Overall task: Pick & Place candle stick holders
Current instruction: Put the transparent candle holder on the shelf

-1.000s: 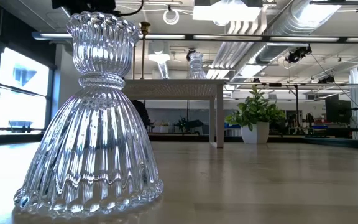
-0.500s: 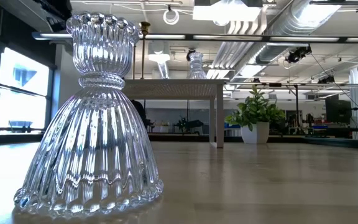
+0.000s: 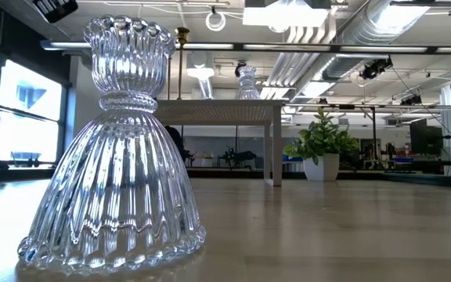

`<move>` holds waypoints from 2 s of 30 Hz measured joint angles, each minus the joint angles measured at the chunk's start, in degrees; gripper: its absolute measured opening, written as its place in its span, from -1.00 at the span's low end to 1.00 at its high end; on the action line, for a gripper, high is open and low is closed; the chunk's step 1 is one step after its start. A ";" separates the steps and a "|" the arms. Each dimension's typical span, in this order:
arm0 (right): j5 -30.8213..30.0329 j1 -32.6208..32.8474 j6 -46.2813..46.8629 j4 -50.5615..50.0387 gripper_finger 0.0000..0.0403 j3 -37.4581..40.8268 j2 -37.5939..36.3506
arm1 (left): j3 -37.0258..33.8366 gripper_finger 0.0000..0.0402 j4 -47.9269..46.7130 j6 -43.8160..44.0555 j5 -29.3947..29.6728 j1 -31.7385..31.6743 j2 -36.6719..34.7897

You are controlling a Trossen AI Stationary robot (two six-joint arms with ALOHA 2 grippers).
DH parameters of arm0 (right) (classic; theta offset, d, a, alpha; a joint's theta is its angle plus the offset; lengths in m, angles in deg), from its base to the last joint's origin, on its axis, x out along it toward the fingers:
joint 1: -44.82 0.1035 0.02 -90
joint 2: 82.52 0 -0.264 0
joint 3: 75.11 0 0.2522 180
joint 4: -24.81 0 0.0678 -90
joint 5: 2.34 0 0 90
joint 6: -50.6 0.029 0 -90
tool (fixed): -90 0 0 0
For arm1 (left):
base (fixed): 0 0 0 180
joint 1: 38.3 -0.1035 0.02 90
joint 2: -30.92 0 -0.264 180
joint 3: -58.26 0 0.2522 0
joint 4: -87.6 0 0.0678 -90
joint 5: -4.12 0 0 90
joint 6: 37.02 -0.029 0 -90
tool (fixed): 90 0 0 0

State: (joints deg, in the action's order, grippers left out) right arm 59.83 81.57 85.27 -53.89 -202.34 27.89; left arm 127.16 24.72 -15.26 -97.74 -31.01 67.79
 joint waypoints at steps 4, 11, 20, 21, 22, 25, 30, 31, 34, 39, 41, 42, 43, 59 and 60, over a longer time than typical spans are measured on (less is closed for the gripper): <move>-0.04 1.43 0.36 4.79 -0.30 0.00 4.03 | -7.61 -0.70 7.95 0.43 0.09 5.14 -1.58; -0.70 3.20 1.57 12.43 -0.30 0.00 9.83 | -17.20 -0.70 20.01 4.66 2.86 12.51 -2.32; 1.21 2.97 2.99 13.86 -0.30 0.00 11.65 | -20.29 -0.70 23.30 5.64 13.80 20.59 -2.19; 1.22 2.97 2.79 14.04 -0.30 0.00 11.61 | -20.40 -0.70 23.38 5.63 14.87 21.29 -2.19; 1.30 2.99 2.59 13.96 -0.30 0.00 11.59 | -20.53 -0.70 23.37 5.60 15.87 21.99 -2.19; 1.16 3.02 2.46 14.10 -0.30 0.00 11.49 | -20.77 -0.70 23.28 5.18 19.05 23.66 -2.17; 0.36 3.02 -0.35 14.07 -0.30 0.00 11.46 | -20.77 -0.70 23.30 4.10 22.87 25.10 -2.17; -0.27 3.02 -0.76 14.05 -0.30 0.00 11.46 | -20.77 -0.70 23.29 4.04 23.04 25.13 -2.17; -1.30 3.02 -2.40 14.03 -0.30 0.00 11.46 | -20.77 -0.70 22.38 4.22 23.21 25.02 -2.17; -0.80 3.02 -1.66 14.05 -0.23 0.00 11.41 | -20.77 -0.70 20.48 4.05 26.91 25.02 -1.43; 0.69 3.02 -1.57 14.11 -0.14 0.00 11.41 | -20.77 -0.70 19.85 4.06 28.58 25.00 -0.89; 1.56 3.00 -1.51 14.18 -0.08 0.00 11.41 | -20.77 -0.70 19.82 4.23 28.76 24.98 -0.55; 2.08 3.02 -1.50 14.23 -0.02 0.00 11.41 | -20.77 -0.70 19.74 4.53 28.74 25.00 -0.17; -2.05 4.06 -8.55 19.40 0.35 -0.06 11.44 | -20.77 -0.70 19.40 5.77 28.74 25.00 4.31; -1.69 3.69 -10.99 20.37 0.34 -0.07 11.49 | -20.77 -0.70 19.38 5.77 28.74 25.00 4.32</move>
State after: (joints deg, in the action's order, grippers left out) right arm 58.14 85.26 74.29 -33.53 -202.40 39.38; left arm 106.39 44.11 -9.49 -68.99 -6.01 72.11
